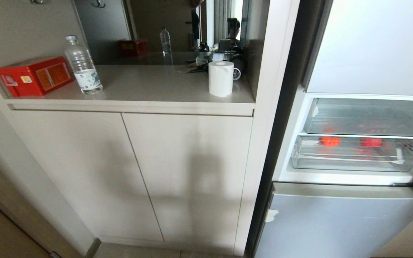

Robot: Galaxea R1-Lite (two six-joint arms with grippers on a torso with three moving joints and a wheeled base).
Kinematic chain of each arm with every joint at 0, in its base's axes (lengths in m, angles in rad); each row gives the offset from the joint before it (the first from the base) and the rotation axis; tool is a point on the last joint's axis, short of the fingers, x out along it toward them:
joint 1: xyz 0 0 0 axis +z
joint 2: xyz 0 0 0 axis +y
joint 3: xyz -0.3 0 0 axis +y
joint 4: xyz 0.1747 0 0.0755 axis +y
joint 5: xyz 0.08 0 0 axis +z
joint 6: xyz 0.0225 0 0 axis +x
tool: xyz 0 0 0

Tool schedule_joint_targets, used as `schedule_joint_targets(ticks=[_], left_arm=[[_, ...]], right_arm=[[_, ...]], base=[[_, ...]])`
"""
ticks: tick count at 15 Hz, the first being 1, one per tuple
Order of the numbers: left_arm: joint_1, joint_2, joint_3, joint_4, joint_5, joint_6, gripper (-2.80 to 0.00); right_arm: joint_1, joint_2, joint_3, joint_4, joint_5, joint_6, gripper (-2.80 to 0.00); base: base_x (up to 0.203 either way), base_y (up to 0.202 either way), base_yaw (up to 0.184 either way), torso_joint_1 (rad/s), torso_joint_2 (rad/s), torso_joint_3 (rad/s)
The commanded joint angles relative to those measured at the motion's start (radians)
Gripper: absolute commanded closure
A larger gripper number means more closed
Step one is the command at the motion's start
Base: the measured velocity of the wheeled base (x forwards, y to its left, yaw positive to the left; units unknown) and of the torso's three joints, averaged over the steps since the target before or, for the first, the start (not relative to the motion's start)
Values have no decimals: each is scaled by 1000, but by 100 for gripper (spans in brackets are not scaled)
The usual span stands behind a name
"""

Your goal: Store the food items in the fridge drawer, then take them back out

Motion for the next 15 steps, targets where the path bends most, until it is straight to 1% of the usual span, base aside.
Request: schedule_joint_targets(ticks=[1,4,5,7,8,11,13,15], left_arm=[[0,0,0,0,0,0,0],[0,0,-1,0,0,0,0],[0,0,-1,0,0,0,0],[0,0,1,0,0,0,0],[0,0,-1,0,0,0,0],[-1,0,1,0,0,0,0],[0,0,-1,0,0,0,0],[0,0,0,0,0,0,0]], right_arm=[[-5,84,0,0,0,-1,0],[-5,290,-1,-10,3,-10,0],[-5,393,-7,-43,9,-17,0],[-12,628,-34,-187,27,-19,0],[-17,766,-65,-260,34,-18,0],[-17,1133,-208,-387,50,-7,0],[11,1323,-315,-438,56,7,0],[56,1470,-435,-470,58,29,0]], base=[[4,-3,68,9,5,1],[0,0,0,0,0,0],[0,0,0,0,0,0],[0,0,0,0,0,0],[0,0,0,0,0,0],[0,0,0,0,0,0],[0,0,0,0,0,0],[0,0,0,0,0,0]])
